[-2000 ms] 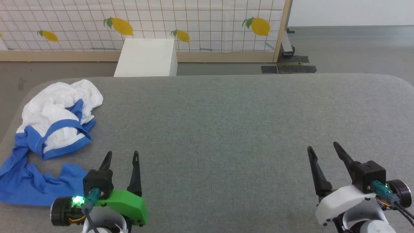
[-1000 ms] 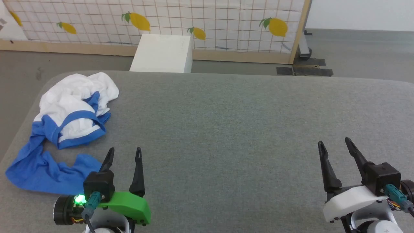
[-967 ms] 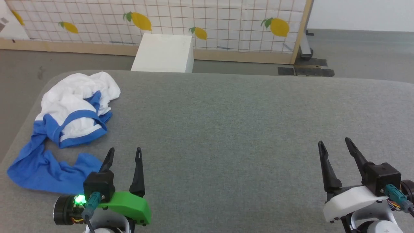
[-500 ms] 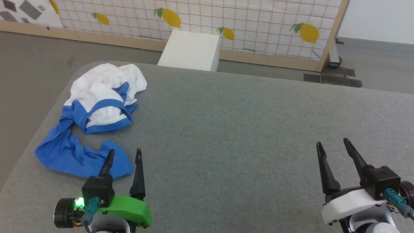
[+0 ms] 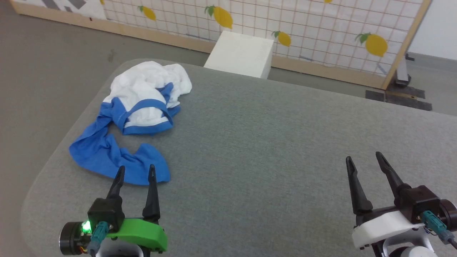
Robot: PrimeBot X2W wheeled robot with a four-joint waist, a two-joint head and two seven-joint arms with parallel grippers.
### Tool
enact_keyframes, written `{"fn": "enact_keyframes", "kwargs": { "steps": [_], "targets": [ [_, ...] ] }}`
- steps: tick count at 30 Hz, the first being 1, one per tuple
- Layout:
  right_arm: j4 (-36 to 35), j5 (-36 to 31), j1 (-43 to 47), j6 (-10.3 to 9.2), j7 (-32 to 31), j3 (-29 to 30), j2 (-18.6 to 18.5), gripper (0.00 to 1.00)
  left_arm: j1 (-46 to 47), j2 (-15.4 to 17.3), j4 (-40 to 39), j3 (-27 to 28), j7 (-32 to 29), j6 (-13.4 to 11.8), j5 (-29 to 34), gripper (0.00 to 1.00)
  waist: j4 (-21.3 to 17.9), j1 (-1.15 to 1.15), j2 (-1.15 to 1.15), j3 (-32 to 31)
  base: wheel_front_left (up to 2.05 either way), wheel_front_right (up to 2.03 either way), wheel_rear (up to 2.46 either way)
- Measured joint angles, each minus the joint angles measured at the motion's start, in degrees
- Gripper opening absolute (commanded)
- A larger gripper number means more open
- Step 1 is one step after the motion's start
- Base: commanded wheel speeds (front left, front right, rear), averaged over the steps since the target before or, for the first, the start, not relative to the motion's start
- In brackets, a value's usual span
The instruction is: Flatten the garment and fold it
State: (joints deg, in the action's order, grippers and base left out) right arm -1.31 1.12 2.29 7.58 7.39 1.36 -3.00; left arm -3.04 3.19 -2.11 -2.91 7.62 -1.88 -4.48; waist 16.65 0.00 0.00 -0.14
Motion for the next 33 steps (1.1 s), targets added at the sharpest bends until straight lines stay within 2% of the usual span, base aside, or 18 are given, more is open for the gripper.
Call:
{"fn": "enact_keyframes", "kwargs": {
  "steps": [15,33],
  "targets": [
    [0.21,0.48,0.14,0.00,1.80,-1.02,0.01,1.00,-1.10,-0.01,-0.09,-0.49,1.64,-0.21,-0.66,1.00,6.08,0.00,0.00,-0.55,0.00,0.00,0.00],
    [0.73,1.03,0.20,0.00,4.01,-1.47,0.02,1.00,-1.67,-0.01,-0.19,-0.96,3.97,-0.53,-1.67,1.00,10.23,0.00,0.00,-1.16,0.00,0.00,0.00]
  ]
}}
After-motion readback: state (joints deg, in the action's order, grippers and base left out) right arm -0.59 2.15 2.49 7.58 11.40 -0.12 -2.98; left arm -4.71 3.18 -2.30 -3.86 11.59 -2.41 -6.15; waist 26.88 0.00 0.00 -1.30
